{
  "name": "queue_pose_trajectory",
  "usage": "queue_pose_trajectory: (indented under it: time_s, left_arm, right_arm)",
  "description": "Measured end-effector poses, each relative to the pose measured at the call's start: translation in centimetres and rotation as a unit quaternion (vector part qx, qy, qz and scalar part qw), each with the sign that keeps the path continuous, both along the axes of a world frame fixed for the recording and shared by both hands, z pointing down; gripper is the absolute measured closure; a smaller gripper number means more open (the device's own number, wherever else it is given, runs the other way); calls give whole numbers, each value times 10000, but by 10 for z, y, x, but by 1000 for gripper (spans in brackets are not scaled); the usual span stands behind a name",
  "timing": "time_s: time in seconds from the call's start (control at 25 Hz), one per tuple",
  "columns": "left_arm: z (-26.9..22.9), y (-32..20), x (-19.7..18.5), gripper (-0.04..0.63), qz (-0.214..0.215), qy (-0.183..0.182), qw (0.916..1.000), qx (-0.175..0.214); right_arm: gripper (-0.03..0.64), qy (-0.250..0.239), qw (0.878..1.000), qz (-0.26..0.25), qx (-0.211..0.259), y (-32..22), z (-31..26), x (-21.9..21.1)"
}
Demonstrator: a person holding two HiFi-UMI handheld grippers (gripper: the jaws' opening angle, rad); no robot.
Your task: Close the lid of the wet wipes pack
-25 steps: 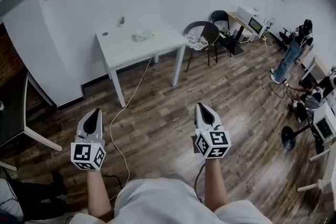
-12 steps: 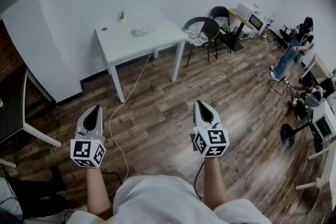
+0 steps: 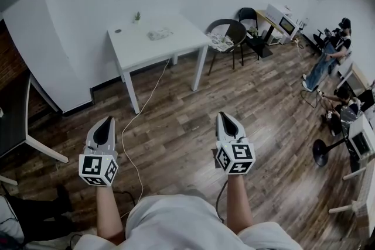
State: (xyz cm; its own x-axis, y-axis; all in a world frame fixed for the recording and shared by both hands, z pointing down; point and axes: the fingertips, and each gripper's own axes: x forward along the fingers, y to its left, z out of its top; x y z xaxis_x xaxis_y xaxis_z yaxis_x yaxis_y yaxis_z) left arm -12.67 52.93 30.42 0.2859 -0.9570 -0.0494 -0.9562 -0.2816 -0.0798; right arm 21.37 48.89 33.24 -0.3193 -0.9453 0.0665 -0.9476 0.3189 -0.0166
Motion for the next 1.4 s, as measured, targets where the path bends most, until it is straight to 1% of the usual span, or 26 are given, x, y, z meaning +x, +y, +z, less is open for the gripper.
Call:
queue_pose_trajectory:
  time_s: [0.04, 0.08, 0.24, 0.28, 0.32, 0.36, 0.64, 1.04, 1.2, 1.4]
  left_arm:
    - [1, 0, -1, 595, -5, 7, 10000, -9]
    - [2, 0, -1, 595, -10, 12, 10000, -20]
    - [6, 0, -2, 595, -3, 18, 10000, -74]
    - [7, -1, -3, 595, 6, 18, 10000, -90]
    - [9, -3, -3, 595, 17, 18, 9999, -103]
    - [11, -4, -4, 595, 27, 18, 9999, -112]
    - [15, -5, -7, 595, 25, 69, 9998, -168]
    - [31, -24, -5, 595, 138, 150, 9994, -282]
    - [36, -39, -3, 595, 128, 145, 9992, -336]
    - [40, -77, -4, 595, 112, 80, 9989, -441]
  right_arm:
    - [596, 4, 10000, -33, -28, 0, 2, -2]
    - [558, 7, 10000, -64, -49, -1, 3, -3]
    - [558, 19, 10000, -82, 0, -1, 2, -6]
    - [551, 34, 9999, -96, -15, -2, 3, -8]
    - [525, 48, 9999, -108, -38, -3, 5, -10]
    - [522, 58, 9999, -111, -54, -5, 7, -11]
    - [522, 71, 9998, -80, -158, -5, 12, -12]
    - [522, 85, 9996, -18, -272, -16, 23, -10]
    - [522, 72, 9994, -36, -325, -31, 29, -8]
    - [522, 29, 9993, -67, -377, -73, 35, -12]
